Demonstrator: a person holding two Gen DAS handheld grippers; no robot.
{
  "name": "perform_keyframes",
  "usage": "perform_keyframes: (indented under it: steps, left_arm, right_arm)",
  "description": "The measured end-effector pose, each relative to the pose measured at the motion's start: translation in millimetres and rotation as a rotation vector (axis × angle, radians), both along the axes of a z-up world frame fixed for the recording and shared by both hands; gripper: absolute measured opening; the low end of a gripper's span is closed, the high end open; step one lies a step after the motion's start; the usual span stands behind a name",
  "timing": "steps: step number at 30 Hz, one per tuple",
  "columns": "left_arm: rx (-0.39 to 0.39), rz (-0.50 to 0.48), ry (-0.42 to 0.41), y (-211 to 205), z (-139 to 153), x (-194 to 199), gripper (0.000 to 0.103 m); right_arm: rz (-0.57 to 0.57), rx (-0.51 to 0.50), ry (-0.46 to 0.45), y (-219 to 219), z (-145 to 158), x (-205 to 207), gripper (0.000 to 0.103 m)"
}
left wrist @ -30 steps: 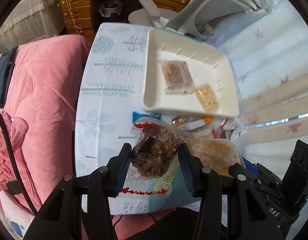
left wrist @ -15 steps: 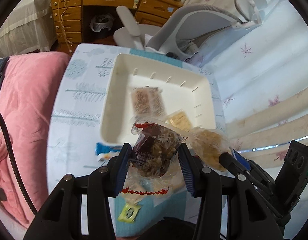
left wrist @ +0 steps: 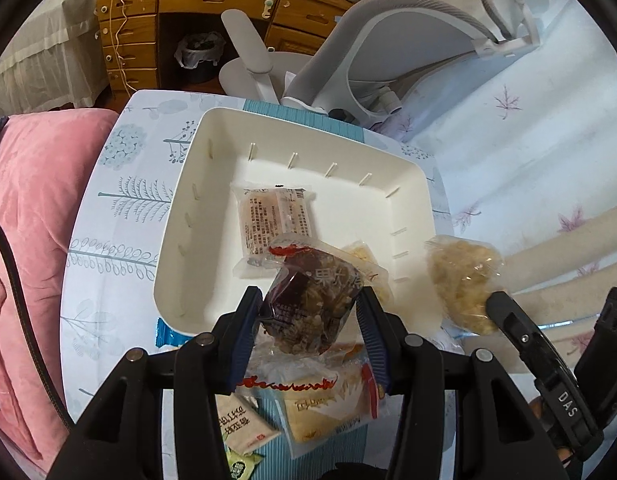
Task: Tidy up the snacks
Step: 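Carry both bags over the white tray and open both tools to drop them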
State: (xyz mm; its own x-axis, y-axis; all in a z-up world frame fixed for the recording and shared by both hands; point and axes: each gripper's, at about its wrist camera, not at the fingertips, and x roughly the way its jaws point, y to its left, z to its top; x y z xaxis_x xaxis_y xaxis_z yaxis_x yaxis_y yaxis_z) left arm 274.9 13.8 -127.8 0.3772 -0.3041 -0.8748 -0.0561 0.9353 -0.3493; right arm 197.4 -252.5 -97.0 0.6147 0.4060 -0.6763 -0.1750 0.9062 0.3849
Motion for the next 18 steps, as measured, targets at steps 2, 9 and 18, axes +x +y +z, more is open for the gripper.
perform_keyframes:
  steps: [2, 9, 18]
  left_arm:
    - [0.019, 0.019, 0.003, -0.2, -2.3, 2.9, 0.063]
    - [0.014, 0.037, -0.006, 2.8, -0.2, 2.7, 0.075]
    - [0.030, 0.017, -0.024, 6.4, 14.5, -18.0, 0.075]
  right_arm:
    - [-0.011, -0.011, 0.008, -1.1, -2.2, 3.0, 0.036]
    - [-0.041, -0.006, 0.049, -7.4, -10.7, 8.5, 0.058]
    - [-0.093, -0.002, 0.048, -14.7, -3.7, -6.6, 0.059]
